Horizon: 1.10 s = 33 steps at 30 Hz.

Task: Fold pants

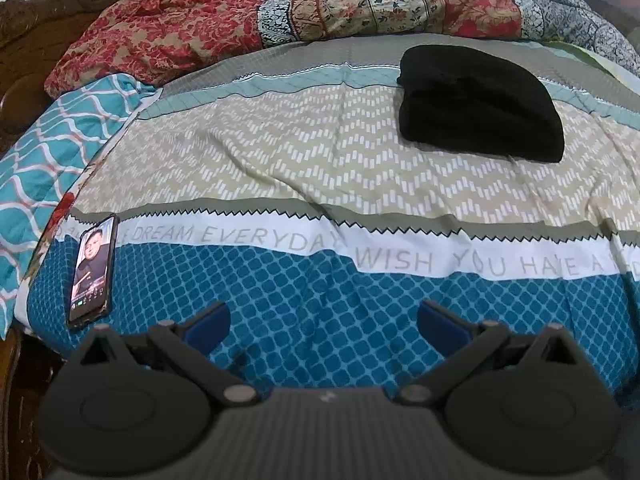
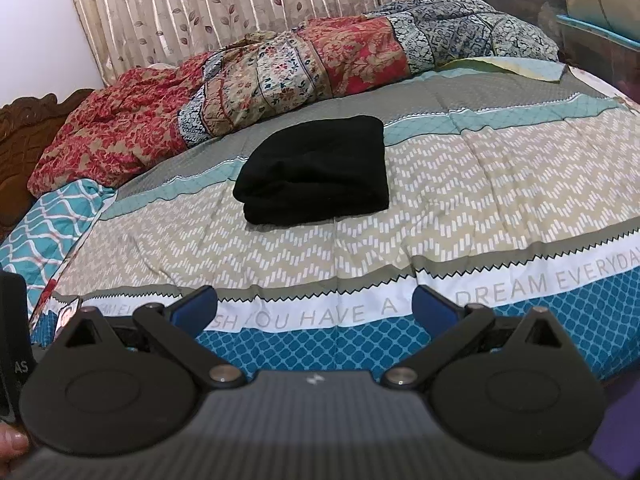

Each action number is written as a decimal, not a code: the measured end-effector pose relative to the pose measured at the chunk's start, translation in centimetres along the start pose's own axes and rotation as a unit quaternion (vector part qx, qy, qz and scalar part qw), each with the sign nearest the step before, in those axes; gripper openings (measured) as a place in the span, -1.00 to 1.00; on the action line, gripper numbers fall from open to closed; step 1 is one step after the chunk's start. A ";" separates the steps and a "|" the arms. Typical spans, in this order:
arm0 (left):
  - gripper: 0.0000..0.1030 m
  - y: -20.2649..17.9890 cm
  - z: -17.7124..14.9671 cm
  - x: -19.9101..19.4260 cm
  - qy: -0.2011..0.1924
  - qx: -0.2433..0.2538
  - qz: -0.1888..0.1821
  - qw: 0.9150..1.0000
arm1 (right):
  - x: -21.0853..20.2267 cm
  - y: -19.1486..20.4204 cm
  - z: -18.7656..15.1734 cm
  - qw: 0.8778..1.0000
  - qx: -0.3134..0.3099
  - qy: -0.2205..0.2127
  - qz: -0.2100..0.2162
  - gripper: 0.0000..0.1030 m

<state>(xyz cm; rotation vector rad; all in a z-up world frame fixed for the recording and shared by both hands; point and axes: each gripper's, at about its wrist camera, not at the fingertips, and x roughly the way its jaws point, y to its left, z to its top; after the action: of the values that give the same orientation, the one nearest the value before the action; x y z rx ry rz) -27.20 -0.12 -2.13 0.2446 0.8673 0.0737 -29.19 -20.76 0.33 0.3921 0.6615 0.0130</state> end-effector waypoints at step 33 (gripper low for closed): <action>1.00 -5.3 1.7 -0.1 0.012 0.080 0.051 0.995 | 0.2 -5.2 0.5 0.997 0.072 -0.007 0.020 1.00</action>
<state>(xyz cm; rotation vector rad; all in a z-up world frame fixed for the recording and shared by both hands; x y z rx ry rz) -26.17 -5.62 -2.33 0.4391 0.8844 0.1033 -29.33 -25.71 -1.32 0.5433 0.6416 0.0009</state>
